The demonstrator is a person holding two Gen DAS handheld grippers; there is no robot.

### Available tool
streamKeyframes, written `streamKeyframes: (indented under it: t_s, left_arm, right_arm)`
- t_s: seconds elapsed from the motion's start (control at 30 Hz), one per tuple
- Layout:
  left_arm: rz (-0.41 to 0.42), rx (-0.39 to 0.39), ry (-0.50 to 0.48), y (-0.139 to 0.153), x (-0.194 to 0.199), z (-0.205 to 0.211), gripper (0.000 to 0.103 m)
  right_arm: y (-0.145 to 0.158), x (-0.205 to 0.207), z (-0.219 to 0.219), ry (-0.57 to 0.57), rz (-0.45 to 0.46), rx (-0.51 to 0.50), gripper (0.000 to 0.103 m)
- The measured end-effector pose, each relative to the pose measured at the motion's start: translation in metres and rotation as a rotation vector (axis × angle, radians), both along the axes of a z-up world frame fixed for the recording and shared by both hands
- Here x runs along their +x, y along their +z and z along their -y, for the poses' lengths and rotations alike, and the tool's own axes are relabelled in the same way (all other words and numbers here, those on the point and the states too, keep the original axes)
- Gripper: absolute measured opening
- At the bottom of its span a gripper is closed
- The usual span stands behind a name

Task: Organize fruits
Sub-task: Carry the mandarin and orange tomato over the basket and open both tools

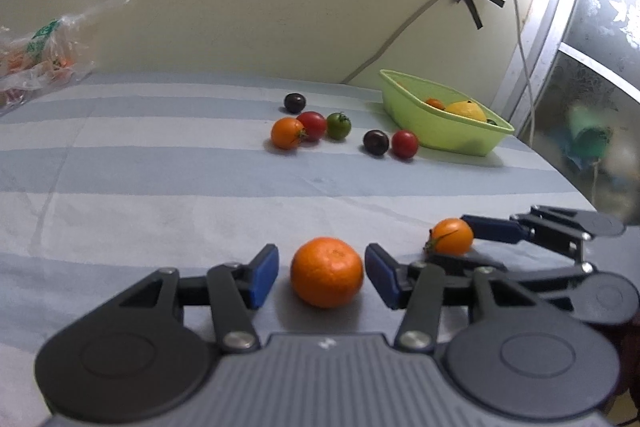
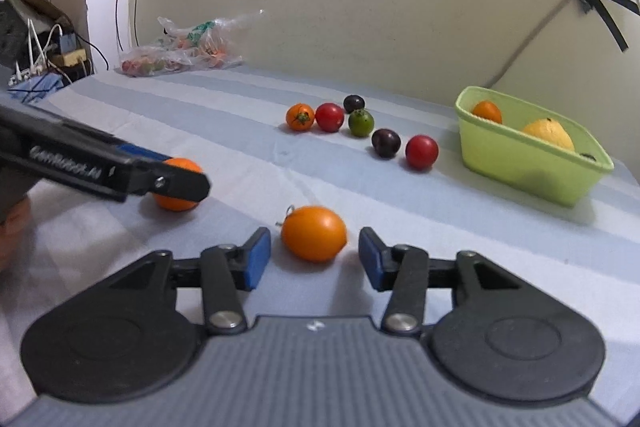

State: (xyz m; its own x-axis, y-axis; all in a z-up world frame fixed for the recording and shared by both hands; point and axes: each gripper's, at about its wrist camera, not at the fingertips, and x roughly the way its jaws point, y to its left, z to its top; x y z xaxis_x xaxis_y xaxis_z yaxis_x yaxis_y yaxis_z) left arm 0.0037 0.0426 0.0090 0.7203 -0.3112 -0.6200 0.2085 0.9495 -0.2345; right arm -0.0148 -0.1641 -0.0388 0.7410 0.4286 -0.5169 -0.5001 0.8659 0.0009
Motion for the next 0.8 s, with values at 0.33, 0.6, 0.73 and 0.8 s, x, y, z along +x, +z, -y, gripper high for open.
streamKeyframes:
  t_s: [0.33,0.6,0.73,0.8]
  left_arm:
    - [0.017,0.028,-0.051,0.008,0.002,0.01,0.038]
    - [0.066,-0.123,-0.162,0.053,0.099,0.05,0.038]
    - [-0.019,-0.238,-0.181,0.059,0.18,0.081,0.039]
    - [-0.048,-0.253,-0.176,0.056,0.209,0.095,0.039]
  right_arm:
    - [0.005,-0.005,0.017,0.013,0.039,0.072,0.037]
    - [0.038,0.04,0.069,-0.175,0.168,0.113,0.038]
    - [0.044,0.074,0.084,-0.231,0.21,0.089,0.038]
    - [0.043,0.089,0.084,-0.24,0.213,0.072,0.038]
